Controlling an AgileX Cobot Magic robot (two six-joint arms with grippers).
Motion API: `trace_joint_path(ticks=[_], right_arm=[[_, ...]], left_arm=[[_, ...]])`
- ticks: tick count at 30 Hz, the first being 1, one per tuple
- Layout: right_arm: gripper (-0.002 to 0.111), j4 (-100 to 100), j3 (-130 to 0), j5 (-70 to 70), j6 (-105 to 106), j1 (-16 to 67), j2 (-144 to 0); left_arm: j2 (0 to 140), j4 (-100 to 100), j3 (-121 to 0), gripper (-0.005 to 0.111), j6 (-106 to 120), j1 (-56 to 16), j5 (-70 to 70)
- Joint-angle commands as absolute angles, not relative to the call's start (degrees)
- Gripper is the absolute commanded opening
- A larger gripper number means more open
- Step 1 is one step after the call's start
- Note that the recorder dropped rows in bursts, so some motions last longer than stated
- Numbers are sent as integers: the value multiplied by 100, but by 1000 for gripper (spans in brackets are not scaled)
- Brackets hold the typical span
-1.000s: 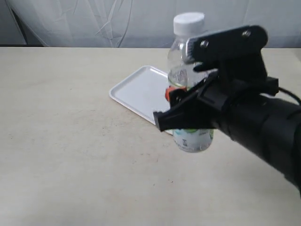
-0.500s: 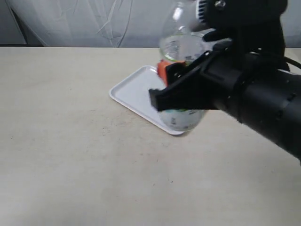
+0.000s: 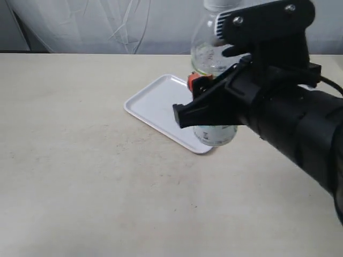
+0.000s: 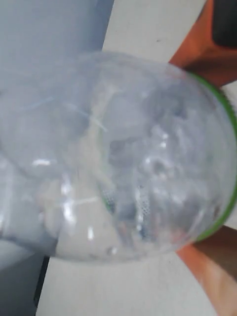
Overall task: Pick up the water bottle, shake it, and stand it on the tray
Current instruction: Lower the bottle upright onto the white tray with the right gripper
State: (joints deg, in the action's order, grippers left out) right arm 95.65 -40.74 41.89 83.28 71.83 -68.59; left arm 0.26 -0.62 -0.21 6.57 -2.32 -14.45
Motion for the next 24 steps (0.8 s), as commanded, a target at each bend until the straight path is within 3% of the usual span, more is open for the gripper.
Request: trace_joint_path(ticks=[1, 3, 4, 6, 7, 9, 10, 14, 20, 24], right_arm=[[-1, 9817, -4068, 4677, 7559, 6817, -6955], [-1, 9269, -4015, 2750, 8337, 6620, -6928], [-1, 9094, -4015, 2631, 8438, 6552, -6978], [-1, 9125, -4033, 4489, 6787, 6297, -7289], [-1, 8775, -4004, 4479, 6440, 6081, -7384], [-1, 6451, -3978, 2539, 5711, 5482, -7518], [-1, 5353, -3993, 2359, 4590, 5229, -7631], [-1, 3361, -3993, 2730, 2288, 4289, -8221], [-1, -2056, -4269, 3408, -1994, 3169, -9367], [-1, -2884, -4555, 4725, -3234, 2639, -10054]], left_arm=[[0, -120, 0, 0, 644, -234, -1368], [0, -120, 0, 0, 655, -234, -1368], [0, -120, 0, 0, 655, -234, -1368], [0, -120, 0, 0, 655, -234, -1368], [0, -120, 0, 0, 655, -234, -1368], [0, -120, 0, 0, 655, -234, -1368], [0, -120, 0, 0, 655, -234, -1368], [0, -120, 0, 0, 655, -234, -1368], [0, -120, 0, 0, 655, -234, -1368], [0, -120, 0, 0, 655, -234, -1368]])
